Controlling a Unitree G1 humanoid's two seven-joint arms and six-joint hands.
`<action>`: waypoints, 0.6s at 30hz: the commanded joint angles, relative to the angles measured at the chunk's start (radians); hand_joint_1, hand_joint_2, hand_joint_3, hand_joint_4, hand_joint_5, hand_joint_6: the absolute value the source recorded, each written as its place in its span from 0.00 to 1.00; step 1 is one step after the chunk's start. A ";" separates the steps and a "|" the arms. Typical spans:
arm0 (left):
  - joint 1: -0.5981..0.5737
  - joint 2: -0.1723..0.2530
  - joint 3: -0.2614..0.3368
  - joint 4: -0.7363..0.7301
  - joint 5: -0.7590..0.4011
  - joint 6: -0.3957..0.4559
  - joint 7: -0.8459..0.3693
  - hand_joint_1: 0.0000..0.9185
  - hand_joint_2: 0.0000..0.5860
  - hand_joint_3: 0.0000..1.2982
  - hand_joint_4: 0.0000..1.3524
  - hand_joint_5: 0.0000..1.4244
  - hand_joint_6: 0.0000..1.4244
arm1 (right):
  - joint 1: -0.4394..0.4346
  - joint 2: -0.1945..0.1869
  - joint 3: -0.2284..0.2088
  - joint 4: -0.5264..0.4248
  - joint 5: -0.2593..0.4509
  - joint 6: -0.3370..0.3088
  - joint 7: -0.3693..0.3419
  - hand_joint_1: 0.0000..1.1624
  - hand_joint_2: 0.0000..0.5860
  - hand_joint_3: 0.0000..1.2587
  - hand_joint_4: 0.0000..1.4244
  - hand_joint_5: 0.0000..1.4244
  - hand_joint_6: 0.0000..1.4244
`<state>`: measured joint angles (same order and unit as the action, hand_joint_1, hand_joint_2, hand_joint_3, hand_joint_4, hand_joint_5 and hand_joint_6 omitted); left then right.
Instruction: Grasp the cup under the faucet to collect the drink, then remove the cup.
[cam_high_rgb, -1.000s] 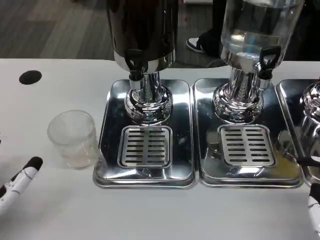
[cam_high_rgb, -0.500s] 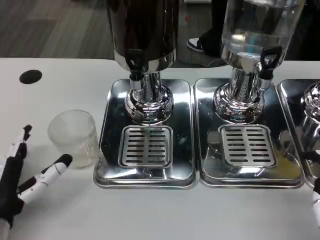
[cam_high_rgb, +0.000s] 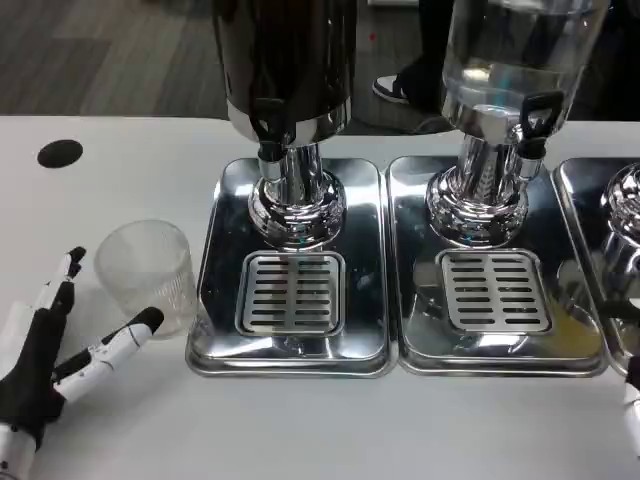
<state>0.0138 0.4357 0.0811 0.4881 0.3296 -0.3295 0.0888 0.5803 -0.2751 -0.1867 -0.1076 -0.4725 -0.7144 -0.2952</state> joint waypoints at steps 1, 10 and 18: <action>-0.022 0.014 -0.005 -0.012 0.003 0.019 0.007 0.33 0.19 0.00 0.00 0.00 0.00 | 0.006 0.005 -0.012 -0.011 0.016 -0.020 0.001 0.59 0.94 0.32 0.23 0.18 0.11; -0.055 0.008 -0.018 -0.003 0.002 0.039 0.003 0.33 0.19 0.00 0.00 0.00 0.00 | 0.016 0.009 -0.018 -0.014 0.019 -0.031 -0.001 0.59 0.94 0.32 0.23 0.18 0.11; -0.079 -0.009 -0.047 0.012 0.018 0.061 0.027 0.33 0.19 0.00 0.00 0.00 0.00 | 0.026 0.015 -0.026 -0.013 0.028 -0.054 0.000 0.59 0.94 0.32 0.23 0.18 0.11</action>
<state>-0.0500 0.4331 0.0524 0.4854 0.3307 -0.2834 0.0974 0.5991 -0.2664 -0.2010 -0.1108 -0.4630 -0.7461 -0.2943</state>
